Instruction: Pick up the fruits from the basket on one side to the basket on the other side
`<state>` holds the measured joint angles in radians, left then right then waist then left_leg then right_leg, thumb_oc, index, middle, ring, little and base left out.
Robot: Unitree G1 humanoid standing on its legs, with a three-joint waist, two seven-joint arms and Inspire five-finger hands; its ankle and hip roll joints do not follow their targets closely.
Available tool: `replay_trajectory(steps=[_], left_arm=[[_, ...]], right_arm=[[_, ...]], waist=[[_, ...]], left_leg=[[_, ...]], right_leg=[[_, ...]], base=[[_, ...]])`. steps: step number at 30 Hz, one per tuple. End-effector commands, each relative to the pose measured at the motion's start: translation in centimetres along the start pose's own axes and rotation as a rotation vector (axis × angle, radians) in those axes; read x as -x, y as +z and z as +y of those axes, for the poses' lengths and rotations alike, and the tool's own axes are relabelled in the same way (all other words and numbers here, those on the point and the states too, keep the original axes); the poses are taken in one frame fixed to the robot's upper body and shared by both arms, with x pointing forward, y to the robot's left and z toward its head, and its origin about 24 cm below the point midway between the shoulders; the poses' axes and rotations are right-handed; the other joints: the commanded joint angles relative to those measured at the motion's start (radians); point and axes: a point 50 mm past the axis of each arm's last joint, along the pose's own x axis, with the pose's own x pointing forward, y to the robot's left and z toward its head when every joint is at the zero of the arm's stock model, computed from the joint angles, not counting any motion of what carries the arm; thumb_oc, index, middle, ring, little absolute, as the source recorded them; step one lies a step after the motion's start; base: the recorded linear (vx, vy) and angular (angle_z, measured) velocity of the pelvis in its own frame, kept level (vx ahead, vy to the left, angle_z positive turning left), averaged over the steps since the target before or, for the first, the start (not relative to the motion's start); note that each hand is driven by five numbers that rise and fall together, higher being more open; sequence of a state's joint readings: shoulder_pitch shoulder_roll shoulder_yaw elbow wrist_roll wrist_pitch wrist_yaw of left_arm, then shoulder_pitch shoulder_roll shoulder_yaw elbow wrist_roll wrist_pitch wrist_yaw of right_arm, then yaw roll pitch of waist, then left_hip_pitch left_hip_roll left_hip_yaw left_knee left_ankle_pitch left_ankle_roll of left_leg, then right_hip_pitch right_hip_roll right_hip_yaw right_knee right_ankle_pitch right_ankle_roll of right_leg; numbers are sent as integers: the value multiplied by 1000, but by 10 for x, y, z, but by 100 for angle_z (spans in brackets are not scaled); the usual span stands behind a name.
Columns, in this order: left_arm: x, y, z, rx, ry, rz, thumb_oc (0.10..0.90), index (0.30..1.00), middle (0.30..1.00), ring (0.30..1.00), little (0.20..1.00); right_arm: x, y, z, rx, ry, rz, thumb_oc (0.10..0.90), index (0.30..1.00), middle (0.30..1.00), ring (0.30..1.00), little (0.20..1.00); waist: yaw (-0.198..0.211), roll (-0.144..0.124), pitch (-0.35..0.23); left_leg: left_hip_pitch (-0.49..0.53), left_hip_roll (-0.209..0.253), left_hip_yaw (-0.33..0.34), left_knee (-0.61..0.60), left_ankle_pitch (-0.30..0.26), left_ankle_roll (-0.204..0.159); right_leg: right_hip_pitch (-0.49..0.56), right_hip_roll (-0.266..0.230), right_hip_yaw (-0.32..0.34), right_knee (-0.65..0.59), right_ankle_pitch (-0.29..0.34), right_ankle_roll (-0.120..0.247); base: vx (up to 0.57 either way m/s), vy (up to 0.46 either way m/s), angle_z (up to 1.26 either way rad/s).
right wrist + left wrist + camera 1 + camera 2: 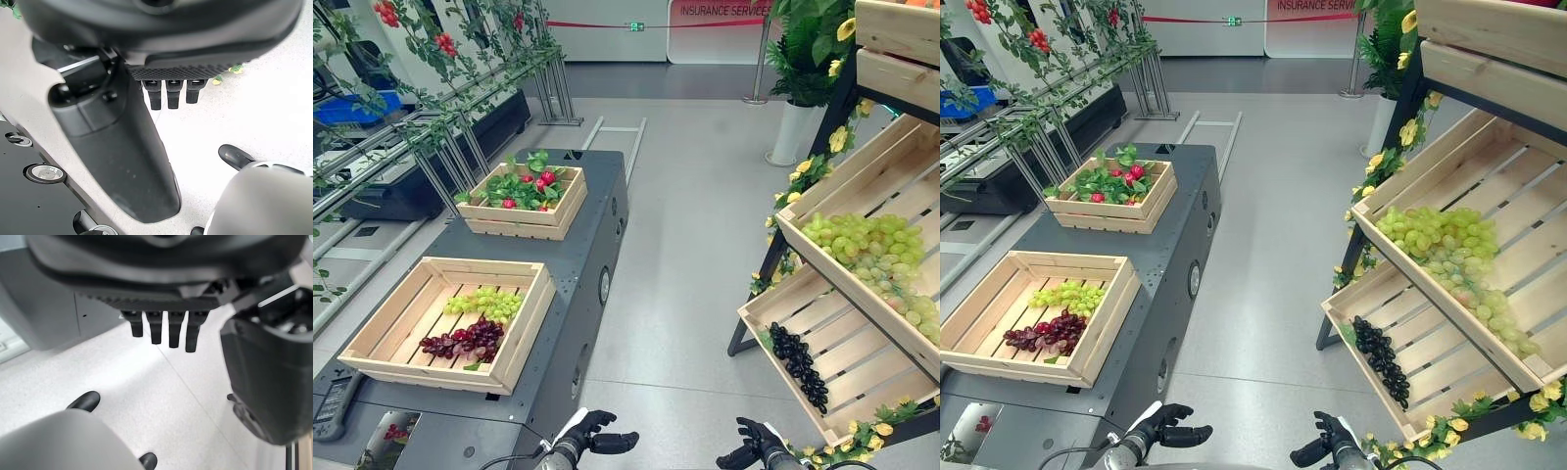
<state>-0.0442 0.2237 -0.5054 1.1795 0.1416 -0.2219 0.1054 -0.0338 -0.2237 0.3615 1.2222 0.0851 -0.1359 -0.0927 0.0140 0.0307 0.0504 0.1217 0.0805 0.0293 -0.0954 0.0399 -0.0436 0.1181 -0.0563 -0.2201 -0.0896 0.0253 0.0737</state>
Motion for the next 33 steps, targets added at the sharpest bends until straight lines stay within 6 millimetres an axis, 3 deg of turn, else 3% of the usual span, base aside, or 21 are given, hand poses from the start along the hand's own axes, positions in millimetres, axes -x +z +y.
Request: replay_trajectory(steps=[1,33], left_arm=[[-9,34,-5,7,-19,-109,800,900,900,900,900],[-10,32,-3,25,-3,-90,800,900,900,900,900]], right_arm=[[-6,27,11,54,45,-73,800,900,900,900,900],[-6,29,13,57,53,-77,800,900,900,900,900]], waist=[[-5,-33,44],[2,-34,54]], left_leg=[[36,-79,40,8,-96,43],[34,-78,37,8,-91,41]], right_leg=[[39,-5,33,9,-32,2],[41,-5,24,11,-35,0]], base=[[0,0,0],[0,-2,0]])
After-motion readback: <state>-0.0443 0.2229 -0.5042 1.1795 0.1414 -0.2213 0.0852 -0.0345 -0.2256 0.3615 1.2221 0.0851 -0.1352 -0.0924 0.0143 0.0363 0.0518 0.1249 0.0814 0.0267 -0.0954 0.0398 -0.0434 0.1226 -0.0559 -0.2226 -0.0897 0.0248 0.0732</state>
